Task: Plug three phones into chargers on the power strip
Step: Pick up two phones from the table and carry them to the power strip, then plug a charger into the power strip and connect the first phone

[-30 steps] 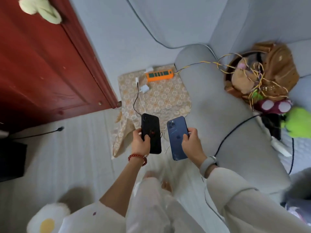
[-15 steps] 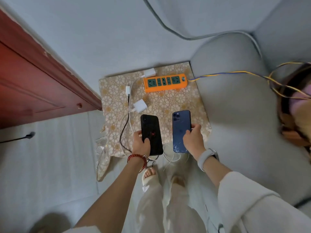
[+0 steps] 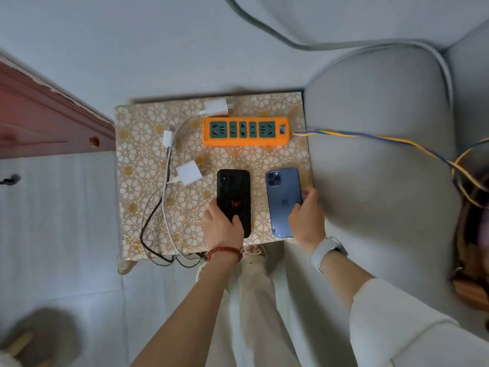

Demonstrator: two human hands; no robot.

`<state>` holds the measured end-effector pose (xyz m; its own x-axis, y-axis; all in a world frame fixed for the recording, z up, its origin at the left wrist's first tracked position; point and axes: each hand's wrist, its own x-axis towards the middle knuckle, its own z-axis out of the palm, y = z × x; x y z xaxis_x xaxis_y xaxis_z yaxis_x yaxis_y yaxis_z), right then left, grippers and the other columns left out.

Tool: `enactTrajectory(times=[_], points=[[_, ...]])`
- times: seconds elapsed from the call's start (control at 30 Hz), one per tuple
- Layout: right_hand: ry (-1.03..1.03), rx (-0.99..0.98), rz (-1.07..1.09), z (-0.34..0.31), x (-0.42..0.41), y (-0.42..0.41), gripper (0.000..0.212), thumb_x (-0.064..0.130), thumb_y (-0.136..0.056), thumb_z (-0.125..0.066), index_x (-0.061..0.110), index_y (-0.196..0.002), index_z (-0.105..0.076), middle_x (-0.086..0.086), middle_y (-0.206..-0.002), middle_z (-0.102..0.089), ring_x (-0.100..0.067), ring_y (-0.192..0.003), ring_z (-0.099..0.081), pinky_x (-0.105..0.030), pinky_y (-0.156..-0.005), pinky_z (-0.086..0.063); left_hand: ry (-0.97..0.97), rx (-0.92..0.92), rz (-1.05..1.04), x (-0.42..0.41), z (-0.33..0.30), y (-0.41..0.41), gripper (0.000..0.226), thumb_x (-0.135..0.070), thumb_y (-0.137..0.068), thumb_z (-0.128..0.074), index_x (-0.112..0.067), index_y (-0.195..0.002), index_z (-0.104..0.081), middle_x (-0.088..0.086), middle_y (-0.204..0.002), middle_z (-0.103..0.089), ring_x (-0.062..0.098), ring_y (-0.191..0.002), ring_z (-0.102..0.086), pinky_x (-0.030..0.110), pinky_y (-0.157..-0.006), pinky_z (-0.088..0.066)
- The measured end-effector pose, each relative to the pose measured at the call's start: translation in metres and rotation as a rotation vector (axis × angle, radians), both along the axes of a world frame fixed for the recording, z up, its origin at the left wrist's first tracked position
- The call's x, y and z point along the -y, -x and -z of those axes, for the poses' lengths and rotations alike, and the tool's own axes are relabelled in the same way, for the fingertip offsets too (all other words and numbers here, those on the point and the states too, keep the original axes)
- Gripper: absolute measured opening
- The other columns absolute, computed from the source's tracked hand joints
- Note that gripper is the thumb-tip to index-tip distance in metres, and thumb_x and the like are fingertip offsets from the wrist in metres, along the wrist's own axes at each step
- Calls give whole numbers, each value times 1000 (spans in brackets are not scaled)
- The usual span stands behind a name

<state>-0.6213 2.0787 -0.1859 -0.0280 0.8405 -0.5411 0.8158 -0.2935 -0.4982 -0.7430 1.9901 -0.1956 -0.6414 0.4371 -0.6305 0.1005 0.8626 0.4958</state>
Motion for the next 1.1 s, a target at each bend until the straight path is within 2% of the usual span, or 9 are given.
enactTrajectory(times=[0.1, 0.23, 0.47, 0.6, 0.67, 0.77, 0.87, 0.97, 1.1], points=[[-17, 103, -197, -3, 0, -4, 52, -3, -85, -44, 0, -135, -27, -21, -138, -36, -36, -126, -37, -39, -99, -36, 217, -140, 222, 0, 2, -3, 73, -29, -77, -65, -10, -134, -24, 17, -130, -32, 35, -118, -34, 48, -97, -37], [-34, 246, -496, -3, 2, 1, 61, 11, -89, -48, 10, -142, -18, -16, -147, -24, -34, -134, -25, -40, -102, -39, 258, -221, 333, 5, 4, -1, 73, -37, -76, -65, -13, -133, -26, 16, -130, -33, 33, -118, -33, 45, -96, -36], [-104, 393, -717, 1, -10, 29, 49, 21, -90, -43, 11, -137, -32, -14, -145, -30, -33, -134, -25, -43, -111, -28, 4, -625, 197, -6, -5, 51, 52, -20, -76, -62, -12, -124, -44, 20, -131, -42, 38, -119, -39, 54, -94, -33], [-187, 269, -742, -2, -21, 57, 42, 18, -91, -42, 10, -132, -38, -14, -143, -34, -31, -134, -27, -42, -111, -26, 121, -481, 28, -20, 2, 96, 62, -22, -85, -54, -12, -138, -23, 16, -136, -41, 33, -127, -30, 54, -102, -23], [-210, 166, -743, -5, -29, 70, 41, 16, -92, -40, 9, -132, -37, -13, -143, -34, -29, -135, -27, -40, -111, -28, 103, -451, -19, -23, 5, 109, 49, -20, -87, -49, -10, -133, -34, 14, -122, -56, 32, -120, -39, 49, -100, -24], [-300, 8, -756, -10, -44, 89, 42, 13, -92, -41, 7, -134, -36, -14, -137, -39, -29, -129, -35, -38, -104, -36, -145, -484, -18, -21, -4, 113, 28, -13, -89, -49, -7, -115, -57, 17, -102, -64, 32, -97, -52, 41, -85, -37], [-351, -93, -754, -17, -60, 108, 58, 13, -89, -52, 11, -141, -24, -17, -140, -35, -30, -126, -38, -38, -102, -41, -444, -414, 119, -12, -24, 101, 24, -2, -86, -52, -2, -108, -63, 18, -87, -63, 21, -69, -53, 30, -60, -45], [-438, -28, -1006, -21, -74, 124, 74, 15, -82, -62, 24, -143, -20, -18, -147, -26, -34, -133, -31, -45, -106, -37, -574, -401, 300, -1, -42, 86, 21, -2, -83, -54, -2, -100, -67, 16, -81, -64, 23, -62, -57, 34, -51, -53], [-465, 93, -1301, -19, -86, 135, 36, 11, -84, -59, 20, -118, -55, -11, -149, -28, -33, -136, -23, -52, -104, -36, -625, -371, 330, 5, -55, 84, 22, 0, -82, -53, -1, -99, -67, 17, -79, -63, 28, -62, -60, 40, -47, -53]])
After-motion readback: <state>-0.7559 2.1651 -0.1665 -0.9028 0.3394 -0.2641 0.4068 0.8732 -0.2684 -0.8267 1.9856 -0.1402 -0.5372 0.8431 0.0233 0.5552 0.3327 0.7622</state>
